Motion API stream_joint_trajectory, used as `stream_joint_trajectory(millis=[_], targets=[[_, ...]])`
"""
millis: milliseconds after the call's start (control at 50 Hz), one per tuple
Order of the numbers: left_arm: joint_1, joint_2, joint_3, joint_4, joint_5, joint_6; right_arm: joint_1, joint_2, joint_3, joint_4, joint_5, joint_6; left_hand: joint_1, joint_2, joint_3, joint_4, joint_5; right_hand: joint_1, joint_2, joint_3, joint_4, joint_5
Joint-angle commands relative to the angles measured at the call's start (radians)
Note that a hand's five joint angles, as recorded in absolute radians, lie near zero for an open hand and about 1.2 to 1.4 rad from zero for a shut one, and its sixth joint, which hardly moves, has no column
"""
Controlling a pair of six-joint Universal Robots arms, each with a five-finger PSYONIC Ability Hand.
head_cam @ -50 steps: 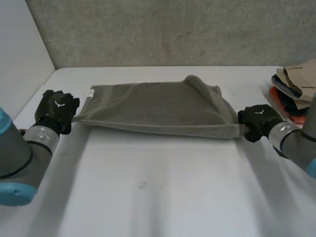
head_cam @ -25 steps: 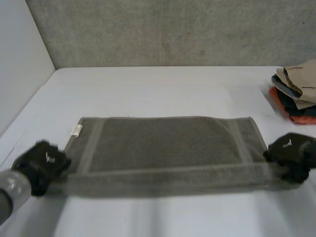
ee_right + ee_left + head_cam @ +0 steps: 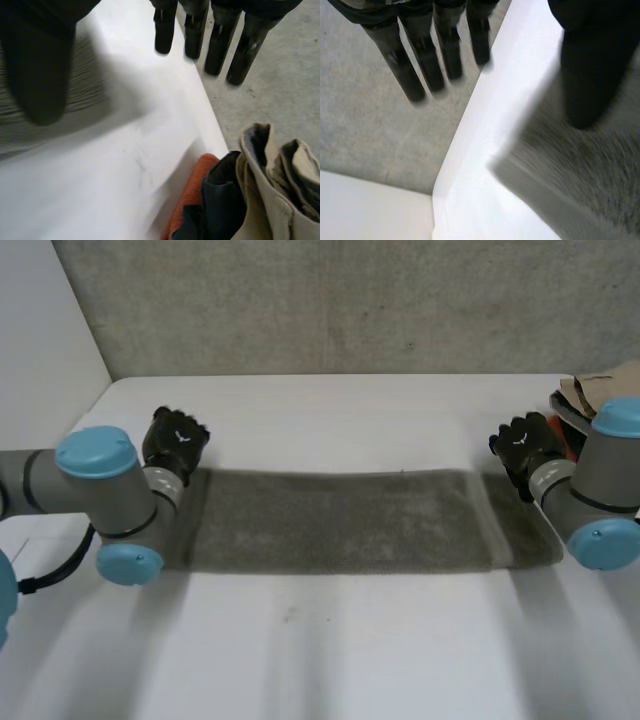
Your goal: Fold the laundry.
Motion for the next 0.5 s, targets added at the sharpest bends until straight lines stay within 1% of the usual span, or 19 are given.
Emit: stream_joint_trajectory(millis=[20,80,100,160,180,220,240,280,300,320,380,400,440,460,500], targets=[[-0.060,0.004,0.005,0.063,0.001,-0.010,0.032,-0.032,-0.017,-0.088,0.094,0.057,-0.370,-0.455,-0.479,-0.473,-0.456,-0.333,-0.485,-0.519,-0.531,-0.528],[-0.061,0.030,-0.017,0.070,-0.002,-0.010,0.023,-0.091,0.014,-0.099,0.090,0.113,-0.370,-0.455,-0.479,-0.473,-0.456,-0.333,-0.485,-0.519,-0.531,-0.528],[-0.058,0.061,-0.038,0.070,-0.002,-0.012,0.021,-0.139,0.041,-0.102,0.085,0.152,-0.370,-0.455,-0.479,-0.473,-0.456,-0.333,-0.485,-0.519,-0.531,-0.528],[-0.052,0.118,-0.081,0.069,-0.002,-0.020,0.018,-0.227,0.087,-0.102,0.075,0.209,-0.370,-0.455,-0.479,-0.473,-0.456,-0.333,-0.485,-0.519,-0.531,-0.528],[-0.051,0.159,-0.121,0.067,-0.002,-0.029,0.012,-0.279,0.115,-0.087,0.070,0.241,-0.370,-0.455,-0.479,-0.473,-0.456,-0.333,-0.485,-0.519,-0.531,-0.528],[-0.049,0.191,-0.161,0.066,-0.001,-0.039,0.000,-0.319,0.155,-0.073,0.052,0.266,-0.370,-0.455,-0.479,-0.473,-0.456,-0.333,-0.485,-0.519,-0.531,-0.528],[-0.049,0.231,-0.207,0.066,0.001,-0.059,-0.018,-0.350,0.201,-0.038,0.024,0.278,-0.370,-0.455,-0.479,-0.473,-0.456,-0.333,-0.485,-0.519,-0.531,-0.528],[-0.049,0.268,-0.247,0.066,0.002,-0.084,-0.045,-0.373,0.250,0.017,-0.011,0.285,-0.370,-0.455,-0.479,-0.473,-0.456,-0.333,-0.485,-0.519,-0.531,-0.528],[-0.048,0.287,-0.270,0.066,0.005,-0.101,-0.064,-0.390,0.290,0.081,-0.048,0.288,-0.370,-0.455,-0.479,-0.473,-0.456,-0.333,-0.485,-0.519,-0.531,-0.528],[-0.048,0.320,-0.312,0.070,0.008,-0.139,-0.077,-0.398,0.310,0.114,-0.066,0.289,-0.370,-0.455,-0.479,-0.473,-0.456,-0.333,-0.485,-0.519,-0.531,-0.528],[-0.049,0.360,-0.368,0.073,0.011,-0.191,-0.115,-0.415,0.382,0.214,-0.129,0.302,-0.370,-0.455,-0.479,-0.473,-0.456,-0.333,-0.485,-0.519,-0.531,-0.528],[-0.049,0.379,-0.391,0.072,0.013,-0.223,-0.123,-0.413,0.396,0.225,-0.142,0.305,-0.370,-0.455,-0.479,-0.473,-0.456,-0.331,-0.484,-0.518,-0.530,-0.527],[-0.051,0.392,-0.408,0.073,0.014,-0.248,-0.137,-0.413,0.429,0.226,-0.162,0.314,-0.370,-0.455,-0.479,-0.473,-0.456,-0.255,-0.408,-0.442,-0.454,-0.451],[-0.051,0.396,-0.417,0.074,0.015,-0.259,-0.146,-0.413,0.455,0.213,-0.177,0.323,-0.370,-0.455,-0.479,-0.473,-0.456,-0.170,-0.323,-0.357,-0.369,-0.366],[-0.052,0.399,-0.429,0.072,0.015,-0.282,-0.157,-0.410,0.479,0.188,-0.191,0.325,-0.370,-0.455,-0.479,-0.473,-0.456,-0.079,-0.232,-0.265,-0.278,-0.275]])
